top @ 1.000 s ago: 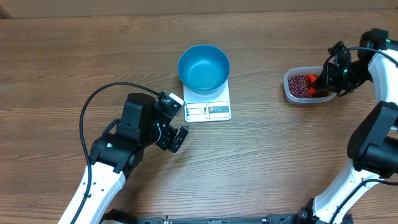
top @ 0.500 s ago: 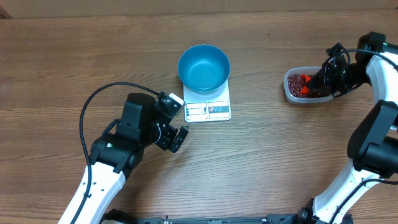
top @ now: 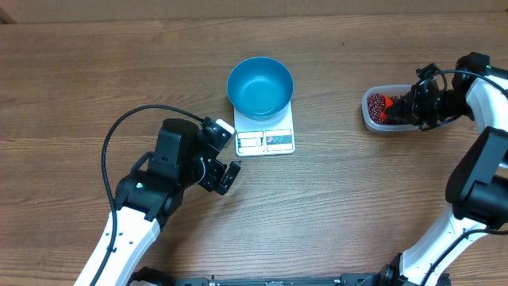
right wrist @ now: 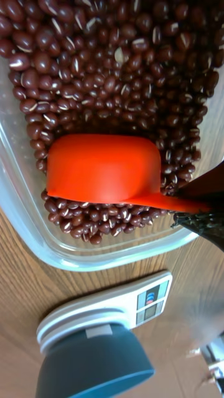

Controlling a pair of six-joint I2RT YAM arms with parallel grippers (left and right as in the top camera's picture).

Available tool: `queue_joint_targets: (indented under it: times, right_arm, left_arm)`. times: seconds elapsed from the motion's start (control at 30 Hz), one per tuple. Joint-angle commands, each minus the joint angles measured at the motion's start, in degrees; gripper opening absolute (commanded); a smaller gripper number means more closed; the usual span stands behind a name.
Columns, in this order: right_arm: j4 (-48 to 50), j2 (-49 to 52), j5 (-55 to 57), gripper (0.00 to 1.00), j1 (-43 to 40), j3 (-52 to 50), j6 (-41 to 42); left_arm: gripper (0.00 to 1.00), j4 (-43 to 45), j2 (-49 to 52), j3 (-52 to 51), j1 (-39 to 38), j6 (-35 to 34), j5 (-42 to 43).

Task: Scoop item into bowl and weigh 150g on scale
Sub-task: 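Scoop beans and lift the filled scoop with the right gripper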

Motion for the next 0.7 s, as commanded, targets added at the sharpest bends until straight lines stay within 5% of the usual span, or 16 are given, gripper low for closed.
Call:
queue_joint_targets:
  times: [0.0, 0.67]
  right_arm:
    - [-0.13, 1.22, -3.41, 0.04, -0.13, -1.66, 0.68]
    - [-4.39, 1.22, -18.64, 0.04, -10.19, -1.73, -5.46]
  left_arm:
    - [1.0, 0.02, 0.17, -0.46, -0.11, 1.31, 0.87]
    - [1.0, 0.02, 0.17, -0.46, -0.11, 1.31, 0.87]
